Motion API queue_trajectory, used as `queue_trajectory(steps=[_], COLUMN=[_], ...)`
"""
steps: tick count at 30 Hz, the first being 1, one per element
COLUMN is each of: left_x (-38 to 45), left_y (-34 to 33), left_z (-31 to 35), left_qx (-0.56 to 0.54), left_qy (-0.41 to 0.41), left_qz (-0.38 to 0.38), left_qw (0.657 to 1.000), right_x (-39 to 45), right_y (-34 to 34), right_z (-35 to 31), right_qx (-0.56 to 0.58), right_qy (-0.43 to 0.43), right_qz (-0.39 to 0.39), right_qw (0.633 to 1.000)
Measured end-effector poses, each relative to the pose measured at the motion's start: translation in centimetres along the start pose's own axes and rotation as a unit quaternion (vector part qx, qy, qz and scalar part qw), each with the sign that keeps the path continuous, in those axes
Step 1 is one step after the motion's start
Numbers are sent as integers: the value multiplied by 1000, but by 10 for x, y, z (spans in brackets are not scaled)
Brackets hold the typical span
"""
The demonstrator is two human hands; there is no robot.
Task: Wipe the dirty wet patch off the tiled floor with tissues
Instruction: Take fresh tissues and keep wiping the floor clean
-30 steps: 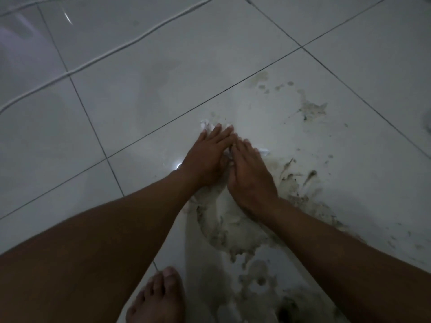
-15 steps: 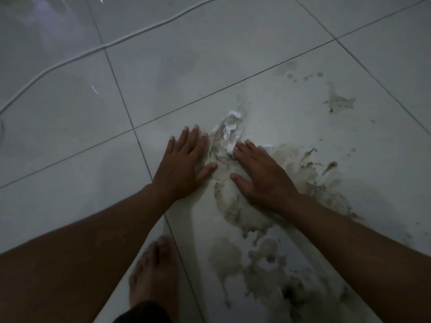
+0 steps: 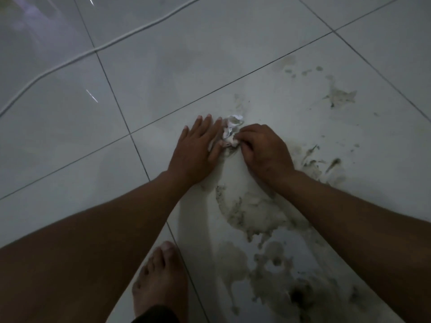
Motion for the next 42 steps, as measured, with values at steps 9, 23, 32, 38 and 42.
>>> queue_trajectory(steps=[9, 23, 32, 38, 42], left_x=[-26, -43, -57, -58, -58], left_y=[13, 16, 13, 13, 13], left_z=[-41, -53, -69, -73, -71], left_qx=[83, 46, 38, 31, 31], left_qy=[-20, 77, 69, 63, 67], left_qz=[8, 69, 77, 88, 97], left_qw=[996, 994, 994, 994, 993], right_x=[-26, -32, -2, -35, -31], right_y=[9, -45, -63, -68, -43], right_z=[-2, -55, -47, -85, -45], right_qx=[-17, -60, -98, -56, -78], right_qy=[-46, 60, 43, 204, 266], right_qz=[23, -152, -146, -200, -228], right_qw=[999, 985, 983, 957, 933])
Point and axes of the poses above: each hand's wrist, its own x-axis towards the middle knuckle, its own y-axis out of the back of the hand, z = x × y, the point moved 2 cm from there along x, towards the middle knuckle, and after that the axes turned 14 degrees about z, right-handed, at the moved point
